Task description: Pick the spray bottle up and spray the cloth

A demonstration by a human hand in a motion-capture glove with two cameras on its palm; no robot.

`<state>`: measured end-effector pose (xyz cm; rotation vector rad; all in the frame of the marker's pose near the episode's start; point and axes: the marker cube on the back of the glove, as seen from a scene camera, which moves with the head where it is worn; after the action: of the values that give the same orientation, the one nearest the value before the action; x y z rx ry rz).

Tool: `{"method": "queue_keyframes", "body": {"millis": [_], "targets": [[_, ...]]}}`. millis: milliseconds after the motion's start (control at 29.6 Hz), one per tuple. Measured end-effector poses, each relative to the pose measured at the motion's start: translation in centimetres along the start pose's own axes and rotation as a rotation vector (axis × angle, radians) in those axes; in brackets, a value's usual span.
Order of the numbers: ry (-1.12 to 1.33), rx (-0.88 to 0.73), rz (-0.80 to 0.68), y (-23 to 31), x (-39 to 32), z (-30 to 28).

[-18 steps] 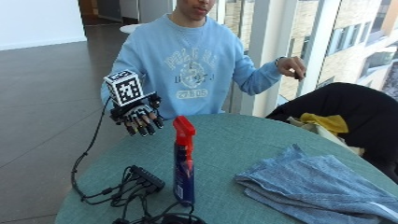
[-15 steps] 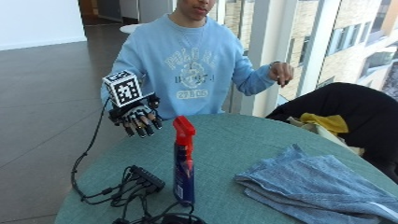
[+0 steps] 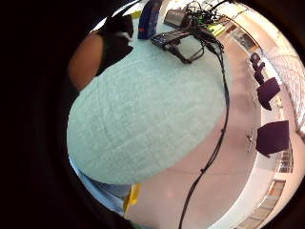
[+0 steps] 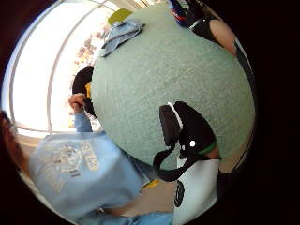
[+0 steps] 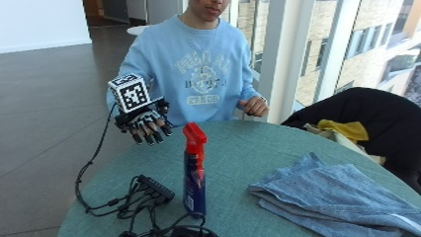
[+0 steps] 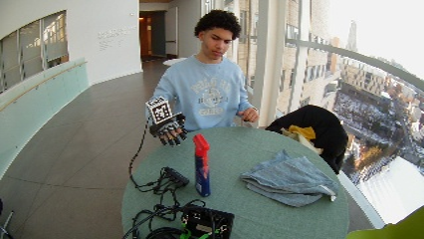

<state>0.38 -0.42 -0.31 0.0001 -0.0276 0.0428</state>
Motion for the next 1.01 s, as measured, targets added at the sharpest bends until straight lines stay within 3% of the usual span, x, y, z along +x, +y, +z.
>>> {"method": "queue_keyframes", "body": {"millis": [203,338,642,1013], "targets": [[-0.175,0.161,0.074,-3.0,0.2,-0.5],[-0.31,0.078,0.049,-4.3,0.8,-0.6],[-0.691,0.146,0.095,-11.9,1.5,-0.2],[-0.883,0.161,0.173,-21.3,3.0,0.6]]}}
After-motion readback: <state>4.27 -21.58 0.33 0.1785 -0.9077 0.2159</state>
